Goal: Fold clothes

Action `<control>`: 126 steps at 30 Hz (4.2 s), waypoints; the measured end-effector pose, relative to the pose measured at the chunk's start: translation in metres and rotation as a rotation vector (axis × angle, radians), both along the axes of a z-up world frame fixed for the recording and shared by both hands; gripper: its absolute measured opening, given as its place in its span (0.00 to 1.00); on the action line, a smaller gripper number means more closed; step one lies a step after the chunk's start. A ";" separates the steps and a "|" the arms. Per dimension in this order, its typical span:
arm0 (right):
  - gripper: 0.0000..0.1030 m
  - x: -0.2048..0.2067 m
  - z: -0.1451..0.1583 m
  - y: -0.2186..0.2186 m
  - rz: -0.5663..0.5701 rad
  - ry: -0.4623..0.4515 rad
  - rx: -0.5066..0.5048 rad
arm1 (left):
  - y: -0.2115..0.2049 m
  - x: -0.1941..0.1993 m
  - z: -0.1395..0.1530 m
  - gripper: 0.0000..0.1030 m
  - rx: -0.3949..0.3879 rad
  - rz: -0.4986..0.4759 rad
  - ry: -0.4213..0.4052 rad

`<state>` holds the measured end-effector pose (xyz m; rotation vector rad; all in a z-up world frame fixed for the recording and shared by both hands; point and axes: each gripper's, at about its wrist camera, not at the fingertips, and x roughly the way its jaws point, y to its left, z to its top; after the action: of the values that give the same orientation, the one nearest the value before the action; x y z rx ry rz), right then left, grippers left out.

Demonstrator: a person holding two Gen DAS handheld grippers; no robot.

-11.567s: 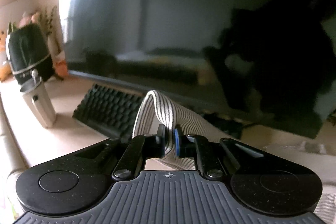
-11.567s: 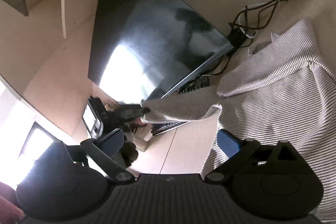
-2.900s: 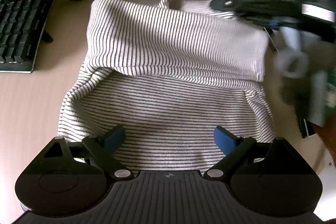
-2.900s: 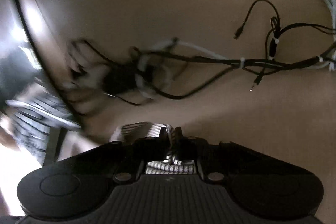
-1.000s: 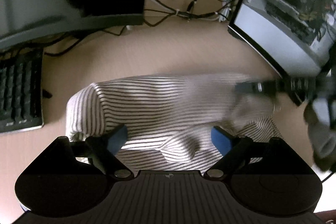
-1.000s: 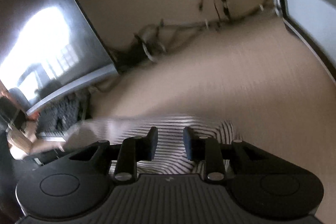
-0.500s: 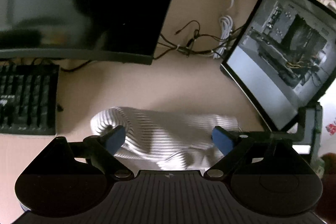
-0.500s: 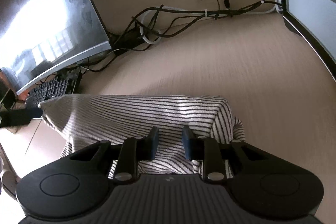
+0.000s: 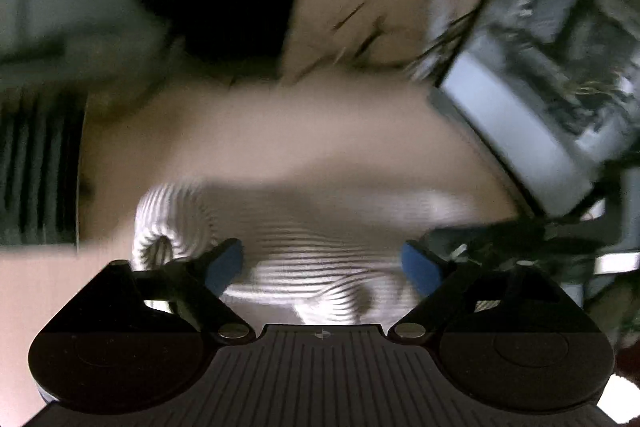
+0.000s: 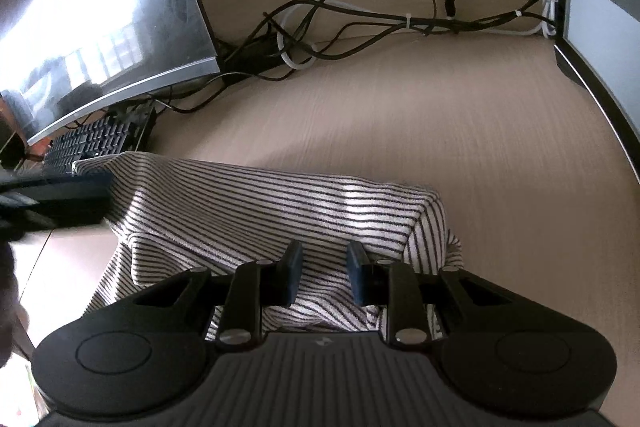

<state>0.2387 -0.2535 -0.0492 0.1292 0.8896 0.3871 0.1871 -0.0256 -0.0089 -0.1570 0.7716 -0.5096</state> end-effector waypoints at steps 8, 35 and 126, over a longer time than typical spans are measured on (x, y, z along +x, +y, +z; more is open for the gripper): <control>0.40 -0.011 0.045 0.022 0.170 -0.133 -0.071 | 0.008 0.021 -0.044 0.91 -0.011 0.042 0.170; 0.67 0.086 -0.001 0.069 0.383 0.057 0.022 | 0.011 0.020 -0.048 0.91 0.056 0.143 0.262; 0.36 -0.028 -0.006 -0.025 -0.048 0.141 0.049 | 0.011 -0.036 -0.006 0.95 0.209 0.054 0.079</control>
<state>0.2103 -0.2789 -0.0550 0.2247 1.0143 0.3587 0.1516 -0.0145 -0.0144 -0.0037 0.8907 -0.3704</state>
